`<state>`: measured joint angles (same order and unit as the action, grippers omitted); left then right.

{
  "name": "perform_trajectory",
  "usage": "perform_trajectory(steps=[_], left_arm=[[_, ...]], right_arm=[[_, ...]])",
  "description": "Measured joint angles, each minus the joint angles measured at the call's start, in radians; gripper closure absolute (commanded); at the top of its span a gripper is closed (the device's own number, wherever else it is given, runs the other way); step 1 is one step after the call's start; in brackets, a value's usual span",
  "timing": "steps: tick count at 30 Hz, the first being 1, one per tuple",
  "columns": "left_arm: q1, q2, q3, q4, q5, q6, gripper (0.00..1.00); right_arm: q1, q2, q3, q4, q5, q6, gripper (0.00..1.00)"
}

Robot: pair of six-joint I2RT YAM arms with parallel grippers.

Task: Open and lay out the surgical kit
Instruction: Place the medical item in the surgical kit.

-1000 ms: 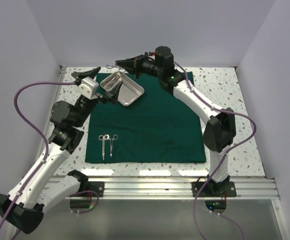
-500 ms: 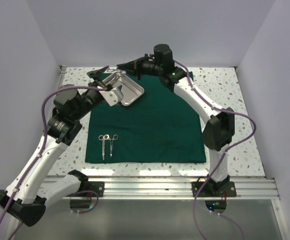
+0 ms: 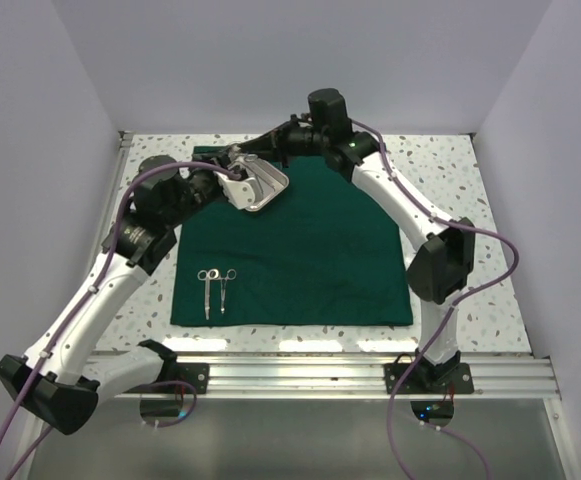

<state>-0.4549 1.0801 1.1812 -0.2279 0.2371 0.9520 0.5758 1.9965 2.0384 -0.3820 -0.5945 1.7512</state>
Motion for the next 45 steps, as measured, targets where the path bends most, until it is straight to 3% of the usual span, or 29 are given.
perform_trajectory(steps=[4, 14, 15, 16, 18, 19, 21, 23, 32, 34, 35, 36, 45], left_arm=[[0.0, 0.02, 0.026, -0.005, 0.006, -0.004, 0.56], [-0.005, 0.048, 0.085, -0.048, 0.063, -0.043, 0.39], [-0.005, 0.051, 0.093, -0.054, 0.072, -0.051, 0.41], [-0.005, 0.053, 0.103, -0.059, 0.08, -0.055, 0.5], [-0.005, 0.056, 0.116, -0.071, 0.093, -0.068, 0.59], [-0.005, 0.057, 0.122, -0.082, 0.101, -0.074, 0.71], [-0.005, 0.062, 0.126, -0.103, 0.116, -0.084, 0.82], [-0.006, 0.074, 0.132, -0.117, 0.132, -0.086, 1.0], [-0.005, 0.117, 0.183, -0.183, 0.165, -0.078, 1.0], [-0.005, 0.128, 0.206, -0.204, 0.171, -0.079, 1.0], [-0.005, 0.133, 0.217, -0.208, 0.174, -0.086, 1.0], [-0.005, 0.14, 0.23, -0.21, 0.18, -0.096, 1.0], [-0.005, 0.155, 0.306, -0.267, 0.199, -0.16, 1.0]], right_arm=[[0.0, -0.052, -0.087, -0.015, -0.002, -0.014, 1.0], [0.0, -0.121, -0.137, -0.011, -0.023, -0.024, 1.0], [0.0, -0.123, -0.137, -0.007, -0.026, -0.024, 1.0], [0.001, -0.125, -0.137, -0.006, -0.028, -0.024, 1.0], [0.001, -0.126, -0.137, -0.005, -0.03, -0.023, 1.0], [0.001, -0.126, -0.137, 0.0, -0.032, -0.021, 1.0], [0.001, -0.126, -0.137, 0.006, -0.033, -0.02, 1.0], [0.0, -0.126, -0.138, 0.008, -0.033, -0.019, 1.0], [-0.011, -0.135, -0.182, 0.019, -0.046, 0.02, 1.0], [-0.013, -0.14, -0.195, 0.039, -0.053, 0.03, 0.51], [-0.014, -0.141, -0.202, 0.056, -0.056, 0.031, 0.12], [-0.013, -0.14, -0.208, 0.077, -0.067, 0.03, 0.01], [-0.074, -0.177, -0.289, 0.108, -0.18, -0.124, 0.01]])
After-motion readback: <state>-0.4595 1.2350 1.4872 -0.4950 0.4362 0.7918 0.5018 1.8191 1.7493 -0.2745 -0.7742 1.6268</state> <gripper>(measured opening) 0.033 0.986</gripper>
